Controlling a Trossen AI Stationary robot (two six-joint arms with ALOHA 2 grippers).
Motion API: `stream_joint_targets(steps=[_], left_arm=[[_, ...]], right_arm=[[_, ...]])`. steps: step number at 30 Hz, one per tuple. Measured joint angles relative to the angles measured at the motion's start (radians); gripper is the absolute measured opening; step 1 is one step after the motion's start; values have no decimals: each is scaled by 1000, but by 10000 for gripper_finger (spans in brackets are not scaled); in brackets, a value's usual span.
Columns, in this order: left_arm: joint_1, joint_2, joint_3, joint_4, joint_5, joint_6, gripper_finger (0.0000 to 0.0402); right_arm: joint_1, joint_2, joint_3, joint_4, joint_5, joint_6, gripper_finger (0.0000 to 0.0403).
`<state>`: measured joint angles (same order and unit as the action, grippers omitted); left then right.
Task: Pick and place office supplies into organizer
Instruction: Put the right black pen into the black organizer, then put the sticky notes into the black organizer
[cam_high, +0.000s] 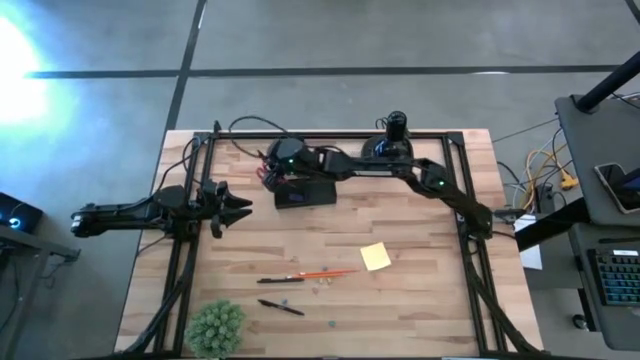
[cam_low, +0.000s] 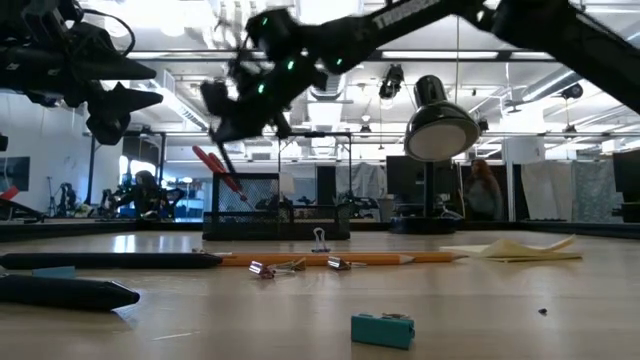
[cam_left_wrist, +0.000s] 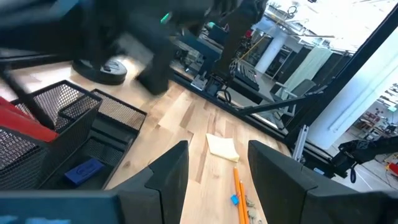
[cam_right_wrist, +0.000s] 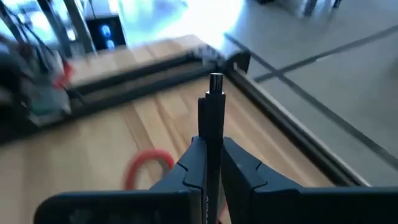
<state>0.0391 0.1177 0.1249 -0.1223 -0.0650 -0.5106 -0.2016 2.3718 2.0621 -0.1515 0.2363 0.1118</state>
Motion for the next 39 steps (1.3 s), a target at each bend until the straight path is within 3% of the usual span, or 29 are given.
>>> stream_joint_targets(steps=[8, 14, 23, 29, 35, 39], left_arm=[[0, -1, 0, 0, 0, 1, 153], [0, 4, 0, -1, -18, 2, 153], [0, 4, 1, 0, -22, 2, 153], [0, 6, 2, 0, -22, 0, 153], [0, 3, 1, -1, -23, -2, 153], [0, 11, 0, 0, -22, 1, 153]], right_arm=[[10, 1, 18, -146, 52, -66, 22], [15, -8, 10, -244, 57, 55, 33], [66, -33, 10, -305, 69, 105, 150], [113, -116, 25, -470, 108, 155, 204], [217, -236, -24, -973, -53, 187, 214], [317, -239, -126, -1047, -141, 222, 214]])
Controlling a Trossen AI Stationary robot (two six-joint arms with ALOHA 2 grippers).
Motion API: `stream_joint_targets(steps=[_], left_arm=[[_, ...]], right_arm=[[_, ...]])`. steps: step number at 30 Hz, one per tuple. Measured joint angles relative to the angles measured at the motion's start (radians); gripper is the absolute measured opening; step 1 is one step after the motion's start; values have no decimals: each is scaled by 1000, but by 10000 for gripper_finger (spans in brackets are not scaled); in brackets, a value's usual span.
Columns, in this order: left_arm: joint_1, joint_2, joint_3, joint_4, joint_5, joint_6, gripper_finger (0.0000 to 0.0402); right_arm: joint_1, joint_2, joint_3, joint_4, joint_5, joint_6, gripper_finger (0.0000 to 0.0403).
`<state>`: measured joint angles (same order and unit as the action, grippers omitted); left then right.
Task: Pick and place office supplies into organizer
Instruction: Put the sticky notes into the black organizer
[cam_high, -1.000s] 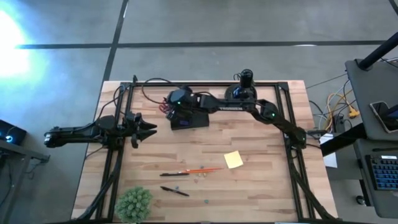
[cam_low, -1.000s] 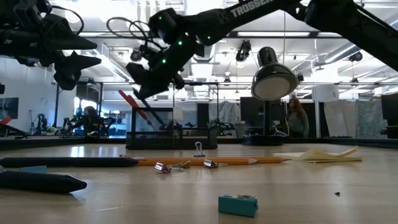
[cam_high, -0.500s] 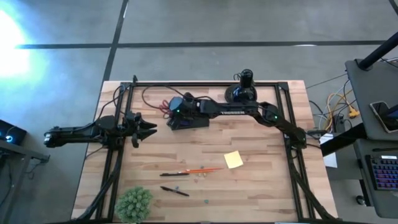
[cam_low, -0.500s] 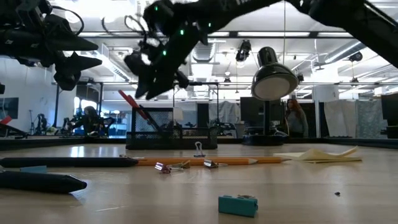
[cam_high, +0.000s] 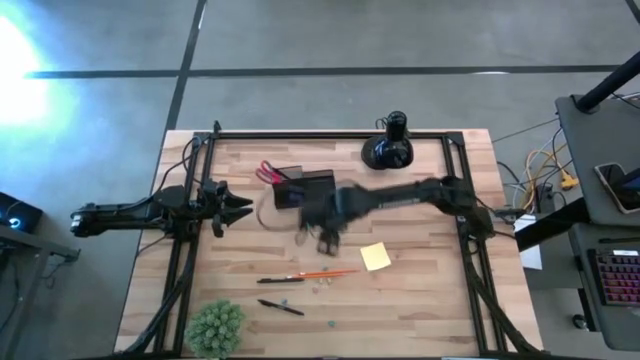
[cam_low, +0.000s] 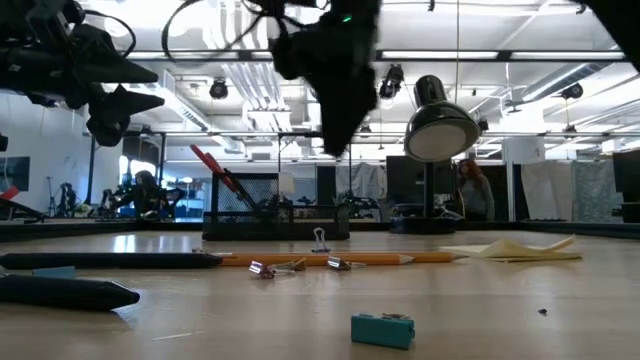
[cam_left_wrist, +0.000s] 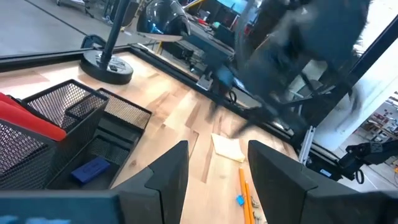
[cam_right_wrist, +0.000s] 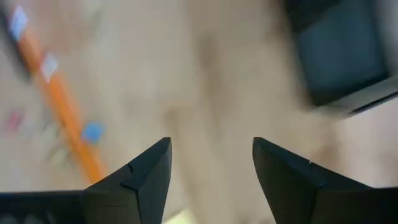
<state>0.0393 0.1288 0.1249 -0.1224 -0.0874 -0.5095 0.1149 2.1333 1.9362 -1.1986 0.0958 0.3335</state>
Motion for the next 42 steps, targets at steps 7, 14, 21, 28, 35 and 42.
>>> stream_joint_targets(steps=[7, 14, 21, 28, 35, 42], left_arm=[[0, 0, 0, -1, 0, 0, 153], [0, 1, 0, 1, 0, 0, 153], [0, 2, 1, -1, 1, -8, 153], [0, 0, 4, 3, 4, -15, 153], [0, 44, 6, 70, 107, -39, 153], [-1, 159, 79, 391, 45, 228, 153]], right_arm=[[124, -50, -278, 11, -69, 535, 213], [172, -179, -517, 67, -89, 1158, 208], [149, -347, -766, 380, -128, 1294, 208], [108, -471, -932, 375, -81, 1283, 208], [91, -500, -971, 398, -81, 1205, 208], [88, -499, -955, 409, -95, 1194, 208]])
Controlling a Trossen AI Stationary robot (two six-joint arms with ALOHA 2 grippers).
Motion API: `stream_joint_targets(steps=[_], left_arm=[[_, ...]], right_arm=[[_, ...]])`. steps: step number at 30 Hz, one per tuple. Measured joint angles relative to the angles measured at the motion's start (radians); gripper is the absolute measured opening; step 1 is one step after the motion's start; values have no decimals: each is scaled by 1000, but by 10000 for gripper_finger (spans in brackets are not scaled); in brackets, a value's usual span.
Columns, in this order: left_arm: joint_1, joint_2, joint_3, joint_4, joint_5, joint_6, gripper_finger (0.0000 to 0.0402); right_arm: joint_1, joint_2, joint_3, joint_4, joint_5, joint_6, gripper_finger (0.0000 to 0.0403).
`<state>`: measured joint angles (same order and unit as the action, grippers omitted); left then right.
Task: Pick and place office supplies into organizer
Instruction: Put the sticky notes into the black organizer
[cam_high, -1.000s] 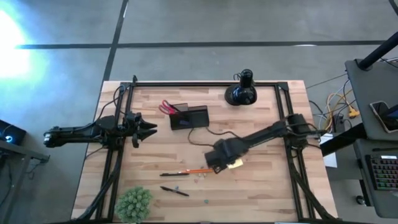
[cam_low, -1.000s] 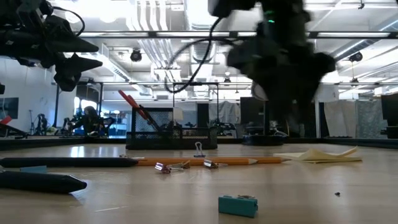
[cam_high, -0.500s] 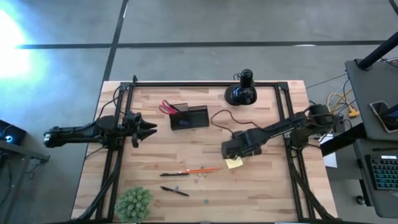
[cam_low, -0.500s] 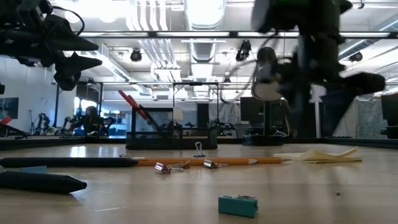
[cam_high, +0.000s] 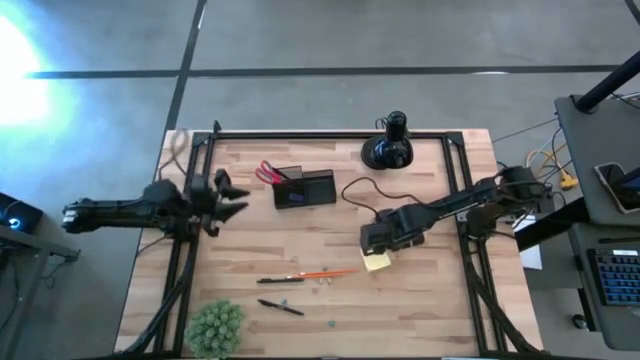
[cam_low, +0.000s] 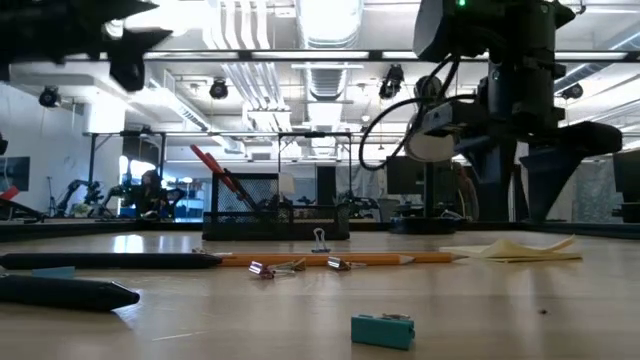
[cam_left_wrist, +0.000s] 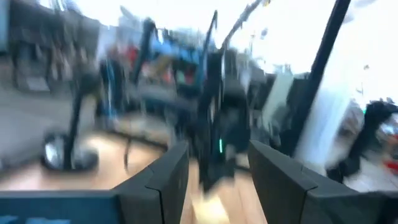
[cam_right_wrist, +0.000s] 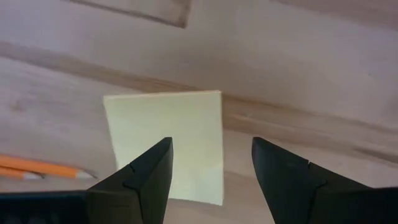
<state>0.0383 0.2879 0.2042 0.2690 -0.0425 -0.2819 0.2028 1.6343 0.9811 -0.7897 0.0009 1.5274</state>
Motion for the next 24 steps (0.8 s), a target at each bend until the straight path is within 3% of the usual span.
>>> stream_joint_targets(steps=[3, 5, 11, 14, 19, 24], left_arm=[[1, 66, 94, -24, -68, -35, 153], [1, 124, 157, -88, -61, -62, 153], [-4, 517, 288, -118, 254, -111, 153], [-12, 742, 342, -57, 347, -131, 153], [-39, 993, 487, 49, 357, -93, 146], [-88, 1141, 655, 60, 341, 45, 115]], right_arm=[[-1, -4, 7, 1, 0, -50, 208], [-1, -9, 9, 7, 2, -85, 208], [-16, -22, -30, 63, 23, -198, 208], [-17, -36, -55, 127, 29, -261, 208], [-15, -44, -91, 153, 27, -309, 208], [-6, -83, -155, 155, 27, -191, 208]])
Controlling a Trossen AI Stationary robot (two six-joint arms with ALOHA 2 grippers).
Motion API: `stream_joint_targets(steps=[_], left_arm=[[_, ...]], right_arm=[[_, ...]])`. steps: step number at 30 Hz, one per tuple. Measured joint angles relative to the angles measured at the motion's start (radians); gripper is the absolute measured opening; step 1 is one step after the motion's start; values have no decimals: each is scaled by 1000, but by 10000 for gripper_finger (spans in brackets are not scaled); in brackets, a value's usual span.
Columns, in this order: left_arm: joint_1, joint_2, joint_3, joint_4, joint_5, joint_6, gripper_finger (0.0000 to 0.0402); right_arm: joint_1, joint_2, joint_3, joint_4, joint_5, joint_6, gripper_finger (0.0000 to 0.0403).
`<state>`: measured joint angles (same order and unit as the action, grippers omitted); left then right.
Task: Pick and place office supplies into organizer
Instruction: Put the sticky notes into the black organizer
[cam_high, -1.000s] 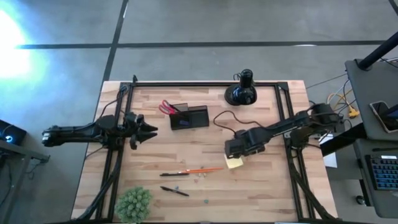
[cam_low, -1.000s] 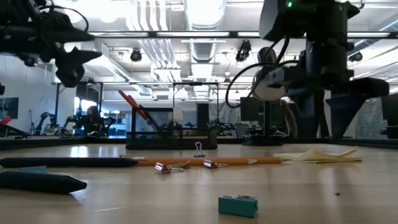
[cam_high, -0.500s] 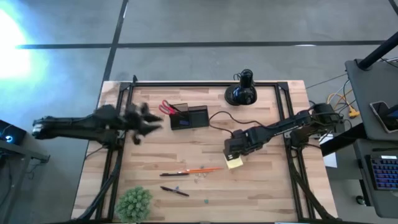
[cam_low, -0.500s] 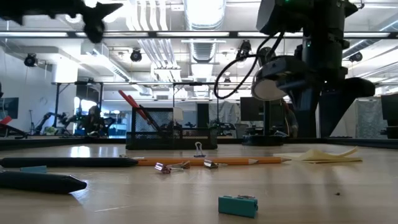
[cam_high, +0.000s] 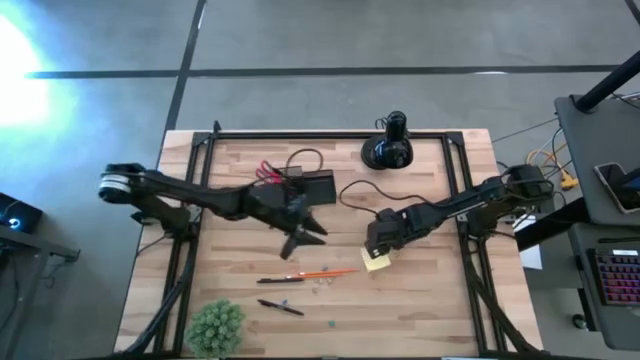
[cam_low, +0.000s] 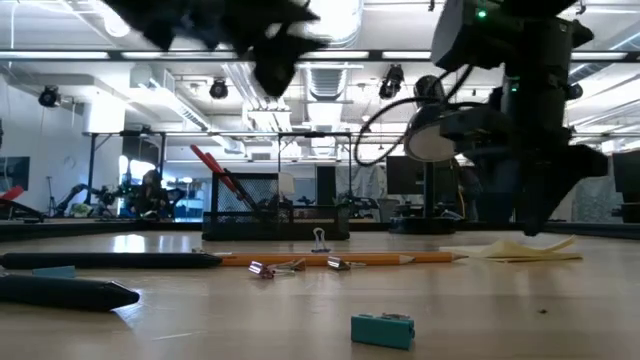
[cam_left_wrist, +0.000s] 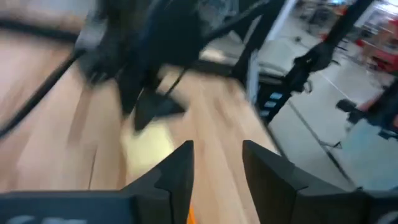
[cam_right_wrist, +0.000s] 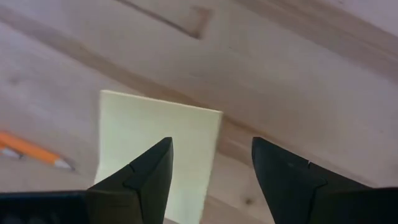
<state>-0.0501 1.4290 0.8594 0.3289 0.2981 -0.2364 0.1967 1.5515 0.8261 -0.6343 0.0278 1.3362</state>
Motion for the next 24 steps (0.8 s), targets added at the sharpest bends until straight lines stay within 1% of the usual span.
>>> stream_joint_targets(steps=[2, 5, 8, 12, 14, 17, 22, 24], left_arm=[[-20, 46, 51, -28, 0, 39, 104], [-44, 141, 100, -54, 0, 34, 90], [-63, 226, 141, -46, 0, 33, 75], [-71, 326, 196, -48, -1, 32, 54], [-71, 361, 217, -62, -3, 31, 47], [-70, 398, 245, -43, -20, 33, 42], [-70, 451, 252, -50, -26, 33, 40], [-72, 466, 253, -17, -26, 33, 40]], right_arm=[[13, -20, -27, 9, 3, 37, 208], [31, -50, -66, 38, 18, 70, 207], [45, -76, -94, 98, 29, 82, 203], [50, -83, -129, 220, 45, 73, 191], [50, -72, -137, 264, 67, 61, 186], [46, -46, -150, 268, 100, 44, 181], [46, -29, -164, 281, 108, 3, 180], [46, -30, -166, 282, 108, -24, 180]])
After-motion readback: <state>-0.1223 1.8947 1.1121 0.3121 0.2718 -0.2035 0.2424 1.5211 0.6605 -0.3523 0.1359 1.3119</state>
